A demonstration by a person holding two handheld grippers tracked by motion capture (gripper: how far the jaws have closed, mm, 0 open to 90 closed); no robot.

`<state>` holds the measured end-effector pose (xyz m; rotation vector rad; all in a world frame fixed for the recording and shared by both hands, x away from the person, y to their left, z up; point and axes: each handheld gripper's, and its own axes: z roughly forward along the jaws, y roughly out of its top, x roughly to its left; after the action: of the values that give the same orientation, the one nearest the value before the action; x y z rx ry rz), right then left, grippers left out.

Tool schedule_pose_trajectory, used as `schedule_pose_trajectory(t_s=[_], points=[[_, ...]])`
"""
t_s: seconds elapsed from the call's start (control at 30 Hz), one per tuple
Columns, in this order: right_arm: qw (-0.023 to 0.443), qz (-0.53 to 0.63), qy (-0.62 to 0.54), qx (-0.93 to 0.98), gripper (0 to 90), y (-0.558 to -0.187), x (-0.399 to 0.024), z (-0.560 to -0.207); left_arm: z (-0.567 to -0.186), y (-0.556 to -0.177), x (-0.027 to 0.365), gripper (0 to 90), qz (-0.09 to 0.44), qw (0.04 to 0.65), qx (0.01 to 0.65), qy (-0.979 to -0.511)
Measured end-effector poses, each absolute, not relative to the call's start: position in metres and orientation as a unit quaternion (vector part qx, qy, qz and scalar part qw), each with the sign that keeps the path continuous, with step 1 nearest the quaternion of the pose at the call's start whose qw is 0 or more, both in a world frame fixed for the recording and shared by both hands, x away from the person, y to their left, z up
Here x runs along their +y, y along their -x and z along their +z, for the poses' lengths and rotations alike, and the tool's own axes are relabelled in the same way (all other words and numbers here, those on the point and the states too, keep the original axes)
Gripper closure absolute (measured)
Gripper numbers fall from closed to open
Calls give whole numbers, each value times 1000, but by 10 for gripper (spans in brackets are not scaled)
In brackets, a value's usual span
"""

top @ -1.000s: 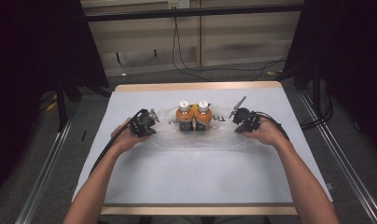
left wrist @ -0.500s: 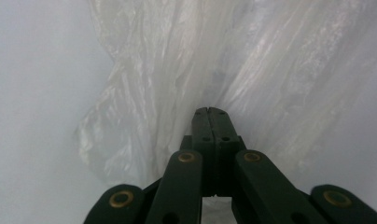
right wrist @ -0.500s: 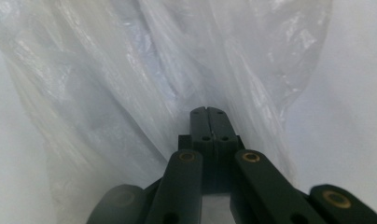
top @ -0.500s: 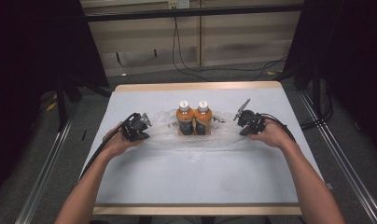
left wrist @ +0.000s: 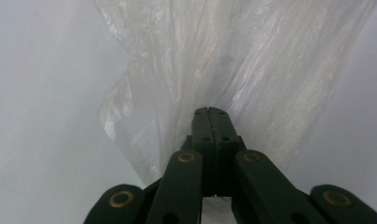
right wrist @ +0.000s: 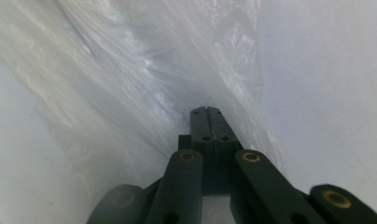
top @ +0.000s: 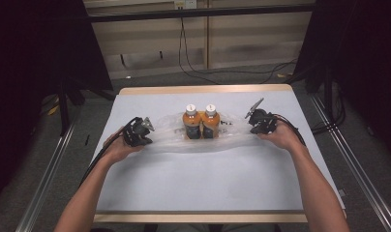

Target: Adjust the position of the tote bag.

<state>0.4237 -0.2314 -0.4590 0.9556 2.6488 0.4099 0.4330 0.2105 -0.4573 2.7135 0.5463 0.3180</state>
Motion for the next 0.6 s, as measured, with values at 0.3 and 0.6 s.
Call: schedule_pose_trajectory(t_s=[0.3,0.6], points=[[143,139,-322,925,900,-421,-234,-459,-456,-431,214,900,97,179,192,-960],[152,133,-320,926,900,-418,-232,-459,-456,-425,221,900,87,194,200,-956]])
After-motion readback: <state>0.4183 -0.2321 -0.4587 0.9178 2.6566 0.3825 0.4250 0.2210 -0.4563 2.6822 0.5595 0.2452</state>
